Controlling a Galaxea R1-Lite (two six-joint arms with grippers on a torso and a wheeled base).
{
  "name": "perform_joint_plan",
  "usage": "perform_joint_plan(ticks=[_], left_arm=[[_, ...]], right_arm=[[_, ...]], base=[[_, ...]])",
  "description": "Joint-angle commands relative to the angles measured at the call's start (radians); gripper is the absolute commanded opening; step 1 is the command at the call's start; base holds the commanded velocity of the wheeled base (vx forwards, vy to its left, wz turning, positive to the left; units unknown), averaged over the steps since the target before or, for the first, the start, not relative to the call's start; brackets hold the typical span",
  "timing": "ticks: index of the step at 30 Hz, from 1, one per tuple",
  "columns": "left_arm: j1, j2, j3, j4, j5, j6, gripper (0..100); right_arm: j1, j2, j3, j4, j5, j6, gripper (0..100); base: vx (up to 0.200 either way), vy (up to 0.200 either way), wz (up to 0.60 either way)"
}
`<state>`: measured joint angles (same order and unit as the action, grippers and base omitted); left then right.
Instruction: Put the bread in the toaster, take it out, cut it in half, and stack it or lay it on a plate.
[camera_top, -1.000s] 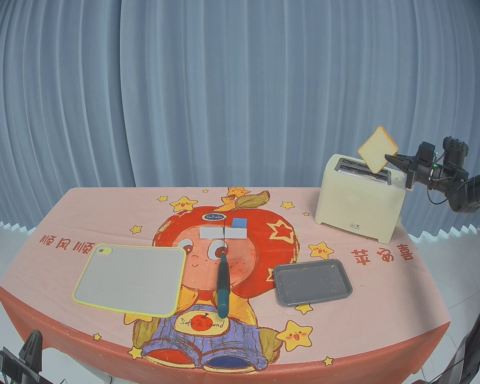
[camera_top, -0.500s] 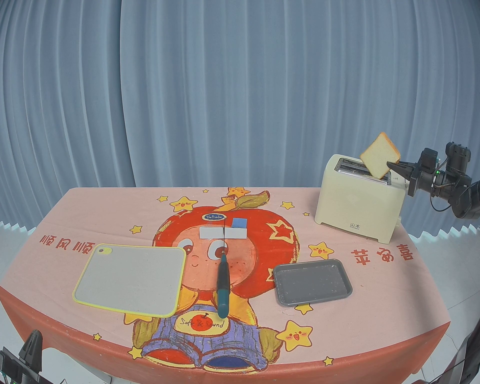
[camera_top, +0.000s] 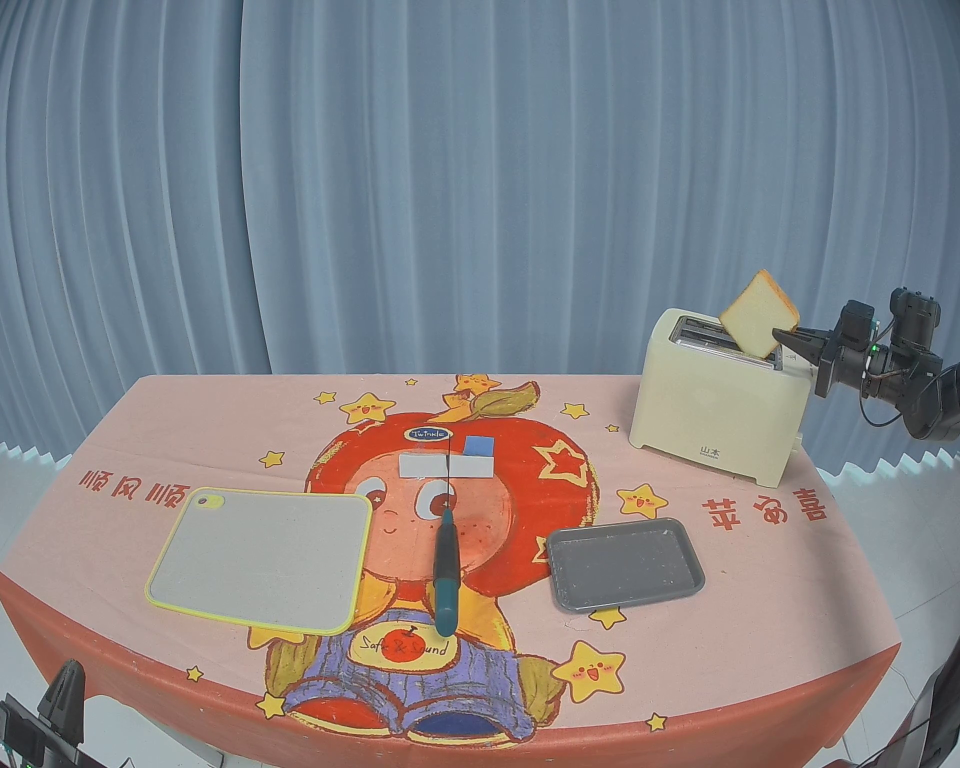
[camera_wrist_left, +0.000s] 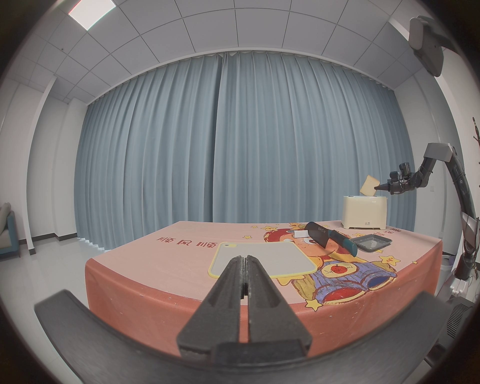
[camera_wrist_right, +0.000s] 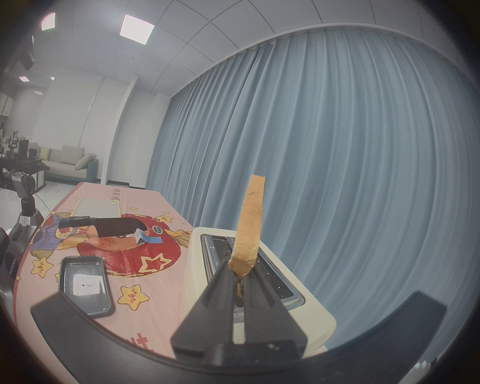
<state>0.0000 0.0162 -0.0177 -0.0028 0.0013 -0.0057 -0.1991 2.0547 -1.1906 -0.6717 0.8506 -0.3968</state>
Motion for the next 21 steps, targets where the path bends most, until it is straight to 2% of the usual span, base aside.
perform_joint_plan(ticks=[1, 21], left_arm=[[0.000, -0.015, 0.018, 0.000, 0.000, 0.000, 0], [0.000, -0.015, 0.018, 0.000, 0.000, 0.000, 0]], right_arm=[[-0.003, 0.005, -0.003, 0.000, -0.001, 0.001, 0], [0.004, 0.039, -0.023, 0.000, -0.004, 0.004, 0]], base=[[0.000, 0.000, 0.00], [0.000, 0.000, 0.00]])
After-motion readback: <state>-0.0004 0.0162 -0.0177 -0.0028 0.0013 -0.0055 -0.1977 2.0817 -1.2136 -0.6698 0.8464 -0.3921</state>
